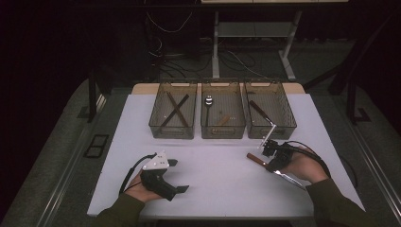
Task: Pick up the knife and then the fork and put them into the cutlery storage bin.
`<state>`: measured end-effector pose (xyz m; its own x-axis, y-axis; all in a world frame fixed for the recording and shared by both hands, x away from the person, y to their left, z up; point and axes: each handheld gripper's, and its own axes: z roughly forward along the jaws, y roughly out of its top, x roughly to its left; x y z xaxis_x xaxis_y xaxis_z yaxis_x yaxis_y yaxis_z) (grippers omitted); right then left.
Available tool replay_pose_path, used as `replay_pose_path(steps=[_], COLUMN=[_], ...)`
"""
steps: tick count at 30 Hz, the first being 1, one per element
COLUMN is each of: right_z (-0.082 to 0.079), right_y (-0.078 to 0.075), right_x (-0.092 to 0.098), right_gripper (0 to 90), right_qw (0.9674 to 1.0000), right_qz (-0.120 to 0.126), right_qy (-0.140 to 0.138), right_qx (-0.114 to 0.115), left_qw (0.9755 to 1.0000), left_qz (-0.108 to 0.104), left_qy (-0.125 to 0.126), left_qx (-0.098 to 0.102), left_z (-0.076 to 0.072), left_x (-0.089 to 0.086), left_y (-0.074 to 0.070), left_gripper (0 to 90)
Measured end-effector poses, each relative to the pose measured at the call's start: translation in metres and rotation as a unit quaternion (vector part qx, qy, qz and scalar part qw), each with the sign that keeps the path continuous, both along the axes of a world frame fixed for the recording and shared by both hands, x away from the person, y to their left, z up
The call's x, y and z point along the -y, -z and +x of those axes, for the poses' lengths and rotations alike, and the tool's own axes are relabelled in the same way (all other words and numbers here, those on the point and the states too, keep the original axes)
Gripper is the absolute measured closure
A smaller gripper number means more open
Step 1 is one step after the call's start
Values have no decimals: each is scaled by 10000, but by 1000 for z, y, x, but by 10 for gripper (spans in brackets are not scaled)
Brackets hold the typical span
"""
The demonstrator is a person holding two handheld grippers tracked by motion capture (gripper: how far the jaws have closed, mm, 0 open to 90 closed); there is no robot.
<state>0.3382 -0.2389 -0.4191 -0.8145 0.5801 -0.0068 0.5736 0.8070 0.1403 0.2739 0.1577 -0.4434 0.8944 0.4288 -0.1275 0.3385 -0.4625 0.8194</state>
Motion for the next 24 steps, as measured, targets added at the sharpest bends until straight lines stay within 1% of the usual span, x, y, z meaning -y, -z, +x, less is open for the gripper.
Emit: replay_pose_path(steps=[1,3,4,6,7,8,12,18,21,24], right_z=[0,0,-1,-1,0,0,0,1,2,3], right_y=[0,0,0,-1,-1,-2,-7,-15,-18,-20], right_x=[1,3,3,4,6,7,13,23,29,37], right_gripper=[772,773,772,773,773,773,774,775,775,775], right_qw=[10000,9999,9998,9998,9998,9998,9989,9951,9928,9897], right_qz=[91,111,166,197,161,194,415,873,1060,1278], right_qy=[24,30,60,90,69,69,165,364,421,512], right_qx=[-31,9,-27,-12,54,62,173,291,373,401], left_qw=[10000,10000,10000,10000,10000,10000,10000,10000,10000,10000], left_qz=[-9,-11,-10,-12,-6,-13,-18,-13,-10,-16], left_qy=[-1,5,7,13,12,11,11,15,23,23], left_qx=[-1,-3,-2,-2,1,0,-1,-2,1,5], left_z=[0,0,0,0,0,0,-1,0,-1,-1], left_x=[0,0,0,0,0,0,0,0,0,0], left_y=[0,0,0,0,0,0,0,0,0,0], left_gripper=[0,0,0,0,0,0,0,0,0,0])
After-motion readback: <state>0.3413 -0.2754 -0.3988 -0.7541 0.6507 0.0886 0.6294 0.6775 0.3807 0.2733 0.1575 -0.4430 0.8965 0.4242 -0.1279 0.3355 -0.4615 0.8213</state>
